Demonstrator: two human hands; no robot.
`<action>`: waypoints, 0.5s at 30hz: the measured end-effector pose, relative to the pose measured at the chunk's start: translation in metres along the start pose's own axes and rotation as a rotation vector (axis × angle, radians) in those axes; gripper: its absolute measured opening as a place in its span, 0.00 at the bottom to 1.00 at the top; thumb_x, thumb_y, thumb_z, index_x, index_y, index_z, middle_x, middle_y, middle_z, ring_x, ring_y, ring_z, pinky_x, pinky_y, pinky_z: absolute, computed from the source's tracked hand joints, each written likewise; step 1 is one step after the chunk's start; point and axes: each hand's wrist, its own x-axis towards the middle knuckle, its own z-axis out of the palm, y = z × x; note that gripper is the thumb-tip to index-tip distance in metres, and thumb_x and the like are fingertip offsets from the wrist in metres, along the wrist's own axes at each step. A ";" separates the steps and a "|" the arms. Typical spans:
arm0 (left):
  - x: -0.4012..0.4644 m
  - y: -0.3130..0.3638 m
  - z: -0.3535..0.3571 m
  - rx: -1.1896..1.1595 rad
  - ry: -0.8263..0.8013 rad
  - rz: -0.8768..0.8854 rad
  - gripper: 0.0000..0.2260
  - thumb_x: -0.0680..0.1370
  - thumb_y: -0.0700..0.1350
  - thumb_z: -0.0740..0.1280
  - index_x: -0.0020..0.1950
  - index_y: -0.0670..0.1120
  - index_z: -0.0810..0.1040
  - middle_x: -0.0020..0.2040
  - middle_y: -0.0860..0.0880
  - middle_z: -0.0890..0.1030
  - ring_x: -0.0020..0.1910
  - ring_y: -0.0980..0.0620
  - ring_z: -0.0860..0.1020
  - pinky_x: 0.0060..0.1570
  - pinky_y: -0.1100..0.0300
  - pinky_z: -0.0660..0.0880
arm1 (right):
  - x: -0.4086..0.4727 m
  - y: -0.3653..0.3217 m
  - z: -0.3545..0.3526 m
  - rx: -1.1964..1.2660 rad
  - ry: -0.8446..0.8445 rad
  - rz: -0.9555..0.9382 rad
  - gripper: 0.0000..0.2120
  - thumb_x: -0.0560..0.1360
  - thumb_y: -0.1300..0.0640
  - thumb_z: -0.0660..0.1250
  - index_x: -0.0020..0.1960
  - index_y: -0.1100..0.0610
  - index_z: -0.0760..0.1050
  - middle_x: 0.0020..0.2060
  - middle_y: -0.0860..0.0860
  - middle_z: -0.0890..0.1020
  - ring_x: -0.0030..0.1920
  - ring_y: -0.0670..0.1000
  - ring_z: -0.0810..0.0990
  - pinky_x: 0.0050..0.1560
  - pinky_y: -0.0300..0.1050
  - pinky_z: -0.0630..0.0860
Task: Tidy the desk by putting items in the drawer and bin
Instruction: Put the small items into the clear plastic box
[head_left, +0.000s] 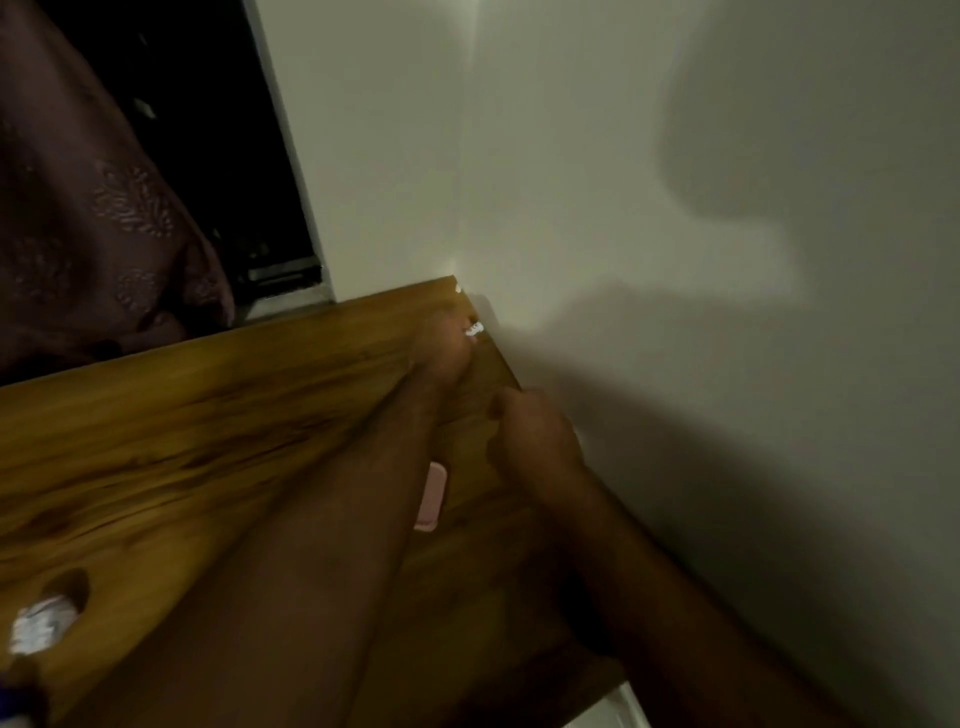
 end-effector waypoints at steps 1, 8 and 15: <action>-0.007 -0.002 -0.003 -0.022 0.004 -0.015 0.08 0.77 0.44 0.66 0.54 0.43 0.79 0.54 0.43 0.80 0.53 0.44 0.77 0.47 0.56 0.70 | 0.005 0.000 -0.001 0.026 0.024 -0.004 0.15 0.74 0.62 0.63 0.60 0.57 0.76 0.58 0.57 0.77 0.58 0.59 0.77 0.55 0.46 0.74; -0.092 -0.051 -0.078 -0.075 0.147 -0.137 0.11 0.78 0.49 0.67 0.58 0.47 0.80 0.54 0.48 0.83 0.53 0.47 0.79 0.49 0.58 0.72 | 0.012 -0.054 0.012 0.233 0.059 -0.158 0.11 0.74 0.63 0.64 0.54 0.58 0.79 0.52 0.53 0.82 0.52 0.54 0.80 0.49 0.46 0.77; -0.204 -0.113 -0.172 -0.159 0.353 -0.207 0.03 0.76 0.44 0.68 0.48 0.48 0.79 0.45 0.50 0.82 0.46 0.48 0.79 0.44 0.59 0.70 | -0.032 -0.149 0.056 0.439 -0.008 -0.337 0.15 0.71 0.66 0.67 0.57 0.55 0.78 0.53 0.52 0.81 0.53 0.52 0.79 0.50 0.43 0.74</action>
